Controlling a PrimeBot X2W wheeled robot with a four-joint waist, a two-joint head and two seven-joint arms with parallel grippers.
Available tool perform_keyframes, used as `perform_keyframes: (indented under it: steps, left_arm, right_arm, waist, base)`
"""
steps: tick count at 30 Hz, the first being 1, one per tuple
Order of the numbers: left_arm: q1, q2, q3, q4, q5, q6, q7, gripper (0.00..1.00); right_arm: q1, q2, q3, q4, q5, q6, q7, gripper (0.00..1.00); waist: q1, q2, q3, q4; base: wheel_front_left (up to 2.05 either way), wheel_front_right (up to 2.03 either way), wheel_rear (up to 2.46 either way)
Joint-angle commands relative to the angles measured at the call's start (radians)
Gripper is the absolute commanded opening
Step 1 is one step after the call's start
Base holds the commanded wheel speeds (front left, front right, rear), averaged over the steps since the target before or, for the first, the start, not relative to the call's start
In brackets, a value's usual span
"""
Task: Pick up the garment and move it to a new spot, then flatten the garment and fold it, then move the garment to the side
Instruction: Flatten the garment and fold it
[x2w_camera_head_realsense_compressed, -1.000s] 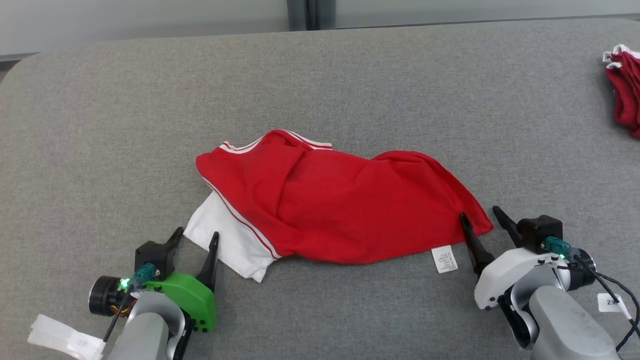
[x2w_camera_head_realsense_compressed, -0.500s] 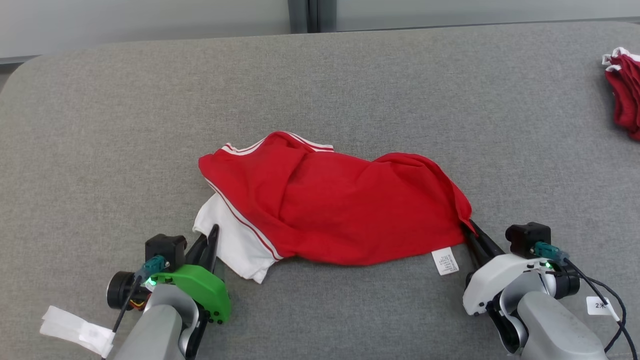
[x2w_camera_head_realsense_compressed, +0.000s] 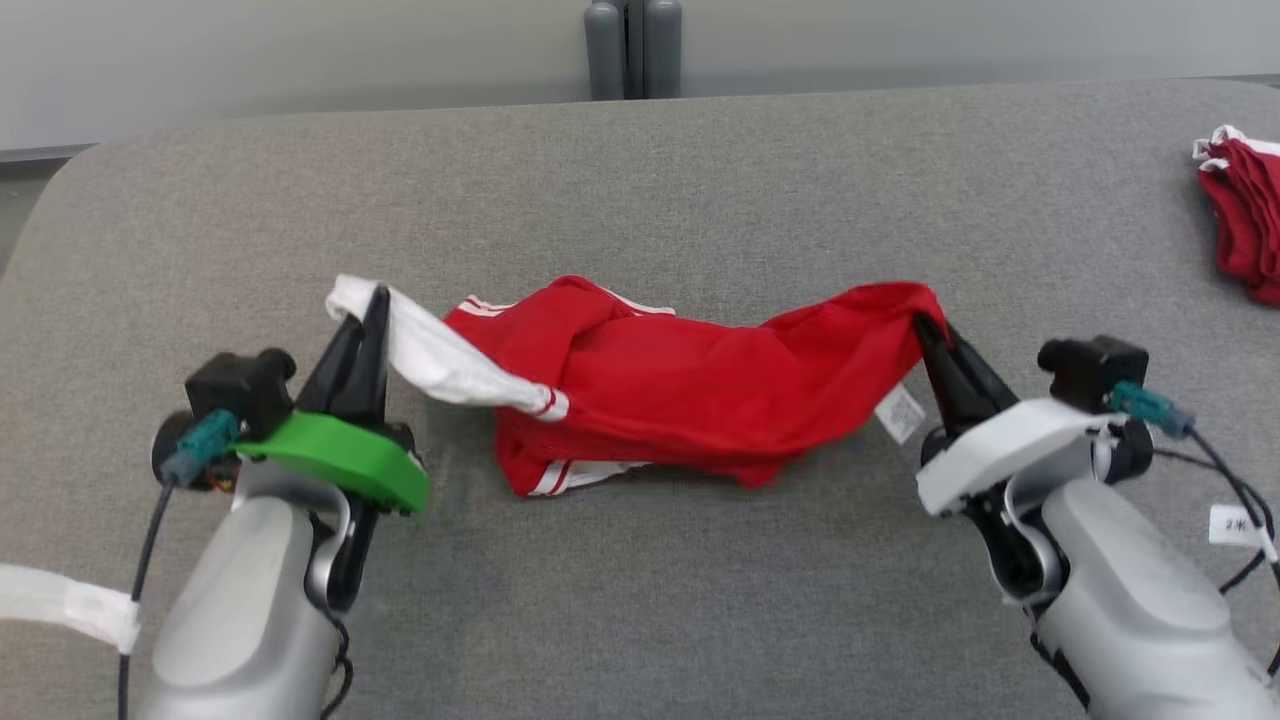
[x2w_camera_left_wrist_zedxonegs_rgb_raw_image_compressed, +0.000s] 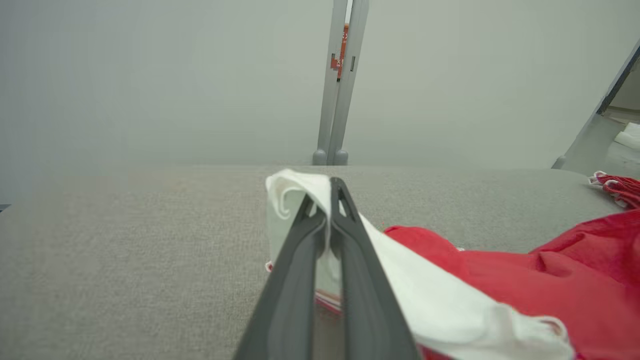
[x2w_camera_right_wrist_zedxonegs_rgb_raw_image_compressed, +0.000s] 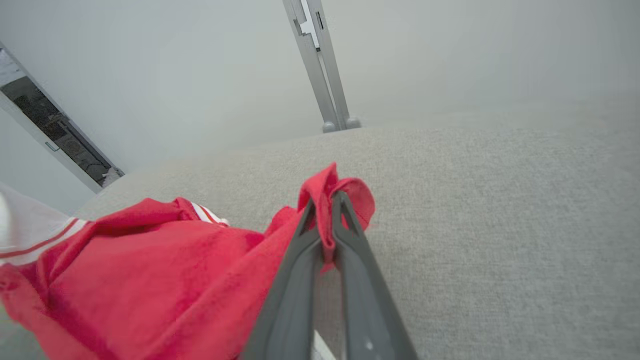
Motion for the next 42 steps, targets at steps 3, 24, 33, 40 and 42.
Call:
perform_keyframes:
  steps: [3,24,33,40,42]
  left_arm:
    - [-0.124,0.026,-0.025,-0.030,-0.036,-0.002,0.008,0.00]
    - [-1.183,0.034,-0.096,0.249,-0.065,0.002,0.137,0.00]
    - [-1.327,0.021,-0.111,0.390,-0.053,0.004,0.092,0.00]
    - [-1.213,0.016,-0.107,0.426,-0.091,-0.001,0.023,0.00]
    - [-1.140,0.012,-0.094,0.412,-0.108,0.000,0.009,0.00]
  right_arm:
    - [-0.111,-0.011,-0.004,-0.031,0.082,0.000,0.032,0.00]
    - [-1.111,0.010,-0.190,0.268,0.351,0.000,0.211,0.00]
    - [-1.253,0.006,-0.148,0.389,0.342,0.000,0.197,0.00]
    - [-1.144,-0.009,-0.103,0.387,0.392,0.000,0.171,0.00]
    - [-1.073,-0.011,-0.082,0.360,0.413,0.000,0.165,0.00]
  waist:
    - [0.0000,0.0000,0.030,-0.008]
    - [0.0000,0.0000,0.319,-0.069]
    - [0.0000,0.0000,0.345,-0.074]
    - [0.0000,0.0000,0.359,-0.068]
    - [0.0000,0.0000,0.350,-0.061]
  base:
    - [0.00,0.00,0.00]
    - [0.00,0.00,0.00]
    - [0.00,0.00,0.00]
    - [0.00,0.00,0.00]
    - [0.00,0.00,0.00]
